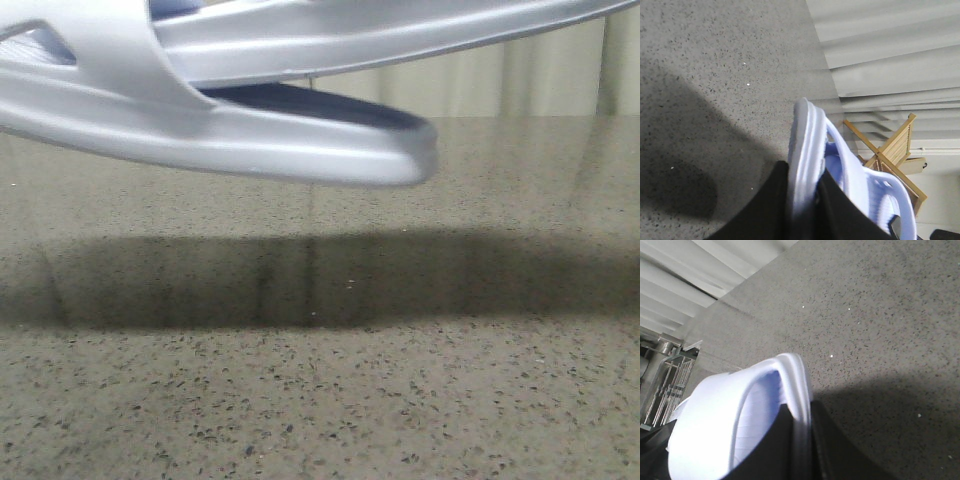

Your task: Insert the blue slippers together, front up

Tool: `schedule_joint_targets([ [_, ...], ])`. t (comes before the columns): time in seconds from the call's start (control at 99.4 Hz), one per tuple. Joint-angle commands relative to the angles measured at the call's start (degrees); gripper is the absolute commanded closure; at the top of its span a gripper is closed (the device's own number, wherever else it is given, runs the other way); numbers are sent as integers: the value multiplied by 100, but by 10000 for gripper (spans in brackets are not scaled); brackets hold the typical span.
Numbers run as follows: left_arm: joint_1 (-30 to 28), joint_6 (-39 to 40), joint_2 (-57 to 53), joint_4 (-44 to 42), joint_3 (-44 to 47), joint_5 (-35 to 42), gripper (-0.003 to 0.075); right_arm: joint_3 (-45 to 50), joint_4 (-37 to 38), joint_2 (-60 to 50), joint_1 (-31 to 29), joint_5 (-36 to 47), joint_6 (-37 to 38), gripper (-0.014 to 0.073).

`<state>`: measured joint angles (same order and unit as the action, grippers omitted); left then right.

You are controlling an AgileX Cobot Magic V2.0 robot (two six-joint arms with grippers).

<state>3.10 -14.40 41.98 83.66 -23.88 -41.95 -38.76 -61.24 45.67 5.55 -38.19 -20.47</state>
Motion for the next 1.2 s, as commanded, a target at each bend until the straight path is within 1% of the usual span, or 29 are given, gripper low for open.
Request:
schedule_joint_targets([
  [0.0,8,-95,-27,691,-211,-440,704,-202,-683,130,-9,-202,-528,701],
  [0.151,8,-226,-27,1056,-211,-658,704,-202,-1138,328,-9,-304,-1078,701],
  [0.372,8,-236,-27,1546,-211,-913,704,-202,-1579,434,-9,-419,-1575,701],
  [0.503,8,-386,-27,1861,-211,-1066,704,-202,-1877,449,-9,-584,-1931,701],
  [0.775,55,-432,-27,2088,-211,-1343,704,-202,-2051,449,-9,-853,-2192,701],
  [0.825,124,-542,-27,2175,-211,-1405,704,-202,-2060,449,-9,-905,-2192,701],
  [1.187,597,-535,-27,2297,-211,-1587,704,-202,-2307,458,-9,-1445,-2556,701],
])
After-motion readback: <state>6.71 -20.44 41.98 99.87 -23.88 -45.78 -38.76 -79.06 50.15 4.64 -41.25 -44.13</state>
